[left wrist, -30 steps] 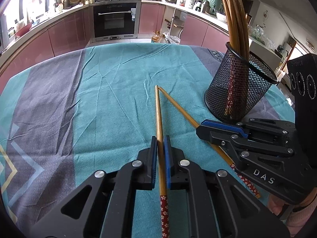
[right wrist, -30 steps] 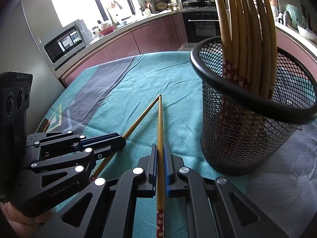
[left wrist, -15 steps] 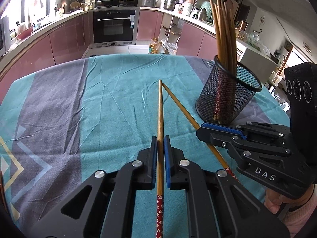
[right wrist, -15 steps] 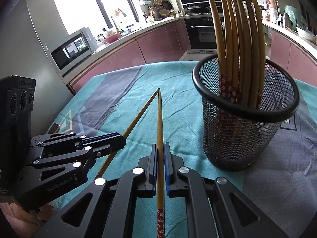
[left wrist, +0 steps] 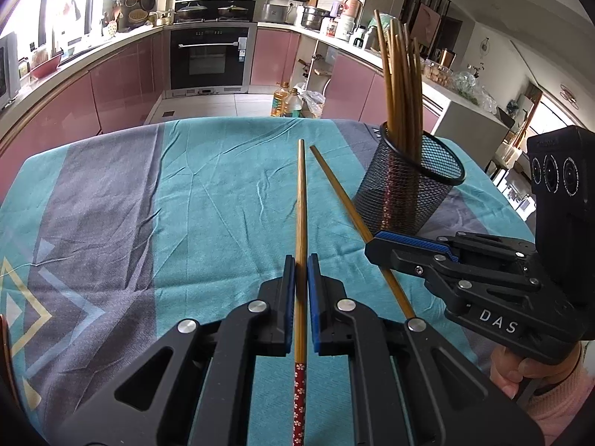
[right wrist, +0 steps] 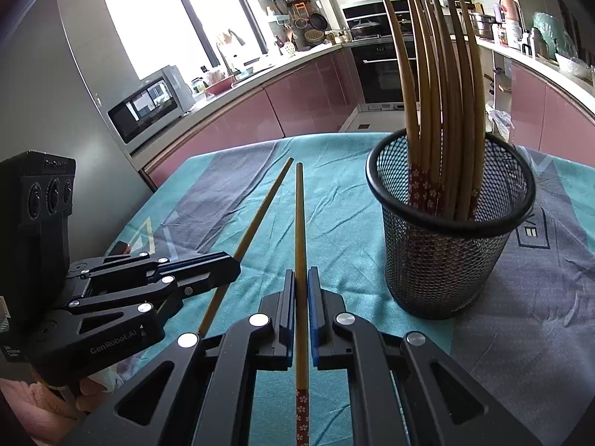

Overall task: Organize utensils
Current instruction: 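Lift both chopsticks upright and carry them over the black mesh cup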

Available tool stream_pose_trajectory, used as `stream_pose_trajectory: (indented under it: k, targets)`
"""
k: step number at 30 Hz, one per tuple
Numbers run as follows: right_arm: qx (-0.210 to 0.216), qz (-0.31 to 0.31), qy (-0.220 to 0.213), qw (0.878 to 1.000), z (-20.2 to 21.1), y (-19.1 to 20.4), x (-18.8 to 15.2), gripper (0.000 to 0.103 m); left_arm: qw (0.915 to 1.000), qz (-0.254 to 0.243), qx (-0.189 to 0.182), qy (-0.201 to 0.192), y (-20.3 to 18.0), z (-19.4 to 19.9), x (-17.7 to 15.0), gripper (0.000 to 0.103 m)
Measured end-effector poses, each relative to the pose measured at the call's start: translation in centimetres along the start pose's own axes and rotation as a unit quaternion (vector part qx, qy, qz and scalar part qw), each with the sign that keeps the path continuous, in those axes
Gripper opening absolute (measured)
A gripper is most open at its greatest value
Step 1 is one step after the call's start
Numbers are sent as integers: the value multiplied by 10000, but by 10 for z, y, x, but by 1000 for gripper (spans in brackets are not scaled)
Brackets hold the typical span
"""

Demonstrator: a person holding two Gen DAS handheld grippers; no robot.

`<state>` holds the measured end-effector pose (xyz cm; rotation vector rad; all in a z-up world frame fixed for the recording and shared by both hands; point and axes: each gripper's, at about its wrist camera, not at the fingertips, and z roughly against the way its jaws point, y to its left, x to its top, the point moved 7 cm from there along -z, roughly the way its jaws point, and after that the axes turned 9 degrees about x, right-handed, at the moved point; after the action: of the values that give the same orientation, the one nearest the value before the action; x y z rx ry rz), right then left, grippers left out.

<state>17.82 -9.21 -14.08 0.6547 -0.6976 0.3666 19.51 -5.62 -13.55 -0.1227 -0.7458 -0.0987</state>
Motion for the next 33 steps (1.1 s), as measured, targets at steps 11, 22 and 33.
stream_pose_trajectory:
  k: [11, 22, 33]
  targets:
    - [69, 35, -157, 9998, 11, 7, 6, 6, 9999, 23, -142, -91, -4, 12, 4, 7]
    - [127, 71, -276, 9995, 22, 9, 9, 6, 9996, 8, -197, -183, -6, 21, 7, 7]
    - [150, 104, -368, 9992, 29, 13, 12, 6, 9994, -29, -237, -246, -9, 26, 9, 7]
